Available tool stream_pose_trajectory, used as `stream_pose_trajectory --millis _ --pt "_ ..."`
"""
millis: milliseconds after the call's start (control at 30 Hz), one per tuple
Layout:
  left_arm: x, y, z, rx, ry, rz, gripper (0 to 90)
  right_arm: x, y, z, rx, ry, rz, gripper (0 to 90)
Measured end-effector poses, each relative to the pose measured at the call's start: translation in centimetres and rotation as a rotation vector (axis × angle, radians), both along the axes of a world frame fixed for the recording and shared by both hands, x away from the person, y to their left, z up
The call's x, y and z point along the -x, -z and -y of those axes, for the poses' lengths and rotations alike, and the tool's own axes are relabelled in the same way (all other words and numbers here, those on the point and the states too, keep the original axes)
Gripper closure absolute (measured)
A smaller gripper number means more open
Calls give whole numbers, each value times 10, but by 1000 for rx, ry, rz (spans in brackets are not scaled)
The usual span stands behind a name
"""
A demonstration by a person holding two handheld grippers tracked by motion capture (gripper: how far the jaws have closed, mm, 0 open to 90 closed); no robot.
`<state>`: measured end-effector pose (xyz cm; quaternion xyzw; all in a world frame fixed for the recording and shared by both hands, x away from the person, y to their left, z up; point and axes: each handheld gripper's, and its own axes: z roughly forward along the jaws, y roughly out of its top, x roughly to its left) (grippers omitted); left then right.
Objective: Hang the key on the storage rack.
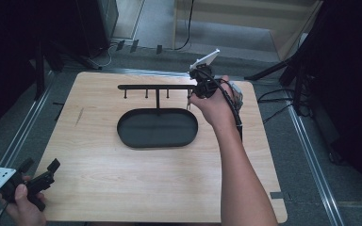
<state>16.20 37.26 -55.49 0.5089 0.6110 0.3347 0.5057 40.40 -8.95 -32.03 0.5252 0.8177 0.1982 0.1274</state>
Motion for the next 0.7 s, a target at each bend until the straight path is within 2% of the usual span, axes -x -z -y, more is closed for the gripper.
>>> stream_pose_trajectory --millis 233,267,333,367,700 --pt "0 0 0 0 1 0 29 -3 3 2 1 12 6 889" --pt "0 0 0 0 1 0 29 -3 3 2 0 11 8 867" --pt "0 0 0 0 1 0 29 -3 3 3 2 12 24 847" --pt "0 0 0 0 0 0 29 -2 2 3 5 17 27 866" --pt "0 0 0 1 1 -1 29 -2 9 7 22 12 26 823"
